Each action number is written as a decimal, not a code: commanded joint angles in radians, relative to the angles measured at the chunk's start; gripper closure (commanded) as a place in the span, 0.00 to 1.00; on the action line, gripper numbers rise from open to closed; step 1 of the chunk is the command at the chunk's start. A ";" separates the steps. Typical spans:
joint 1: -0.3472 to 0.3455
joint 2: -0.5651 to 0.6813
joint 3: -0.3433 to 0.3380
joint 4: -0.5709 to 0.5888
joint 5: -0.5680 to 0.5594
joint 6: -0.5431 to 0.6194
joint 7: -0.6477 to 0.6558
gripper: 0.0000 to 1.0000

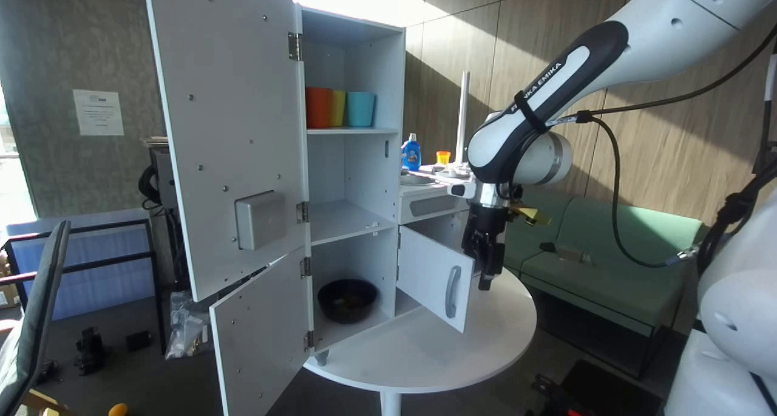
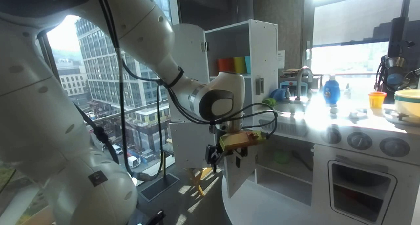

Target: Open the cupboard doors

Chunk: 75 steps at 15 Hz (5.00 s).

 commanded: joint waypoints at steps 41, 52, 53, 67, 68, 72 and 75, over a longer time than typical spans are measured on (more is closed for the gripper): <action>-0.296 0.575 -0.159 0.649 0.335 0.289 1.251 0.00; -0.261 0.650 -0.205 0.746 0.204 0.293 1.765 0.00; -0.260 0.647 -0.202 0.742 0.205 0.291 1.776 0.00; -0.273 0.610 -0.160 0.662 0.230 0.299 1.685 0.00; -0.278 0.609 -0.152 0.661 0.242 0.302 1.674 0.00; -0.307 0.638 -0.135 0.696 0.303 0.286 1.671 0.00; -0.356 0.634 -0.101 0.696 0.383 0.257 1.584 0.00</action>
